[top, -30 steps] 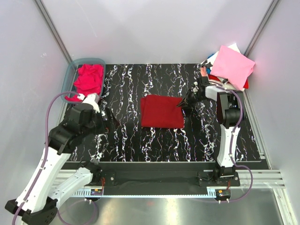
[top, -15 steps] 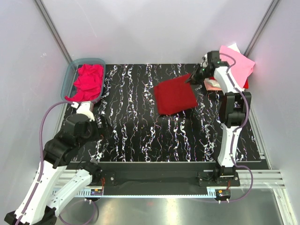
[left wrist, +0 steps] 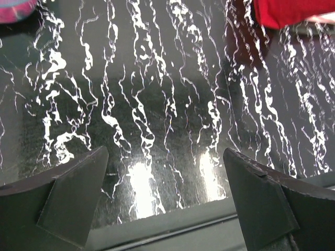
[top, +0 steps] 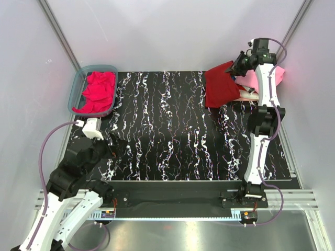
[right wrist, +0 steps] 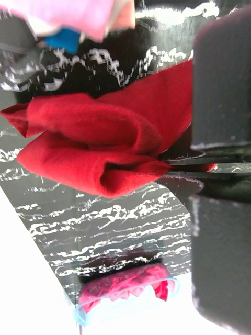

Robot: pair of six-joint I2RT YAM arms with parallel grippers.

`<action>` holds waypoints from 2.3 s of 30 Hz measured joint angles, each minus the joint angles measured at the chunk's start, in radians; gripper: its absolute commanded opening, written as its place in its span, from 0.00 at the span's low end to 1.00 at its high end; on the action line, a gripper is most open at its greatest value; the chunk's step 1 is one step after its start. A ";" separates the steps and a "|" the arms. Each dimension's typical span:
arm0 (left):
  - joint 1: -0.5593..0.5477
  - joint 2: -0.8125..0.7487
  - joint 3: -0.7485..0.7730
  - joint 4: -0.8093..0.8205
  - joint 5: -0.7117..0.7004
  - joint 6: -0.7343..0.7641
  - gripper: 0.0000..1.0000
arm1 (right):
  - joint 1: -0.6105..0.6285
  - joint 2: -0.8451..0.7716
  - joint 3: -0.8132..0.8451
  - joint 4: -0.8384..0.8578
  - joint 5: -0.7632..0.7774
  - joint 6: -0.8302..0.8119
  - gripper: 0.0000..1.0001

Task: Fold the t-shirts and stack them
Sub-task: Neatly place the folded tshirt to the corner

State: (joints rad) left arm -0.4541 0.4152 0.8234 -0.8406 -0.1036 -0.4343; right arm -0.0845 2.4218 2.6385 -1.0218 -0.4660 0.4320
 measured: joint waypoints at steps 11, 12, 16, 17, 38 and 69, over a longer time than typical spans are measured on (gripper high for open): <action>0.003 -0.023 -0.016 0.049 -0.006 0.001 0.99 | -0.069 0.000 0.117 0.059 -0.065 -0.017 0.00; 0.003 -0.023 -0.016 0.050 -0.006 0.001 0.99 | -0.073 0.000 0.123 0.069 -0.070 -0.016 0.00; 0.007 -0.023 -0.016 0.050 -0.006 0.001 0.99 | -0.095 0.000 0.144 0.105 -0.080 -0.003 0.00; 0.008 -0.023 -0.016 0.050 -0.006 0.001 0.99 | -0.101 0.000 0.149 0.116 -0.085 0.004 0.00; 0.013 0.013 -0.016 0.057 0.003 0.001 0.99 | -0.300 0.047 0.225 0.353 -0.240 0.168 0.00; -0.003 0.023 -0.016 0.058 0.010 -0.003 0.98 | -0.431 0.394 0.318 0.457 -0.251 0.012 0.05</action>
State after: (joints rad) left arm -0.4572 0.4385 0.8070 -0.7830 -0.0940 -0.4374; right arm -0.5152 2.8155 2.9566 -0.5648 -0.7170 0.4442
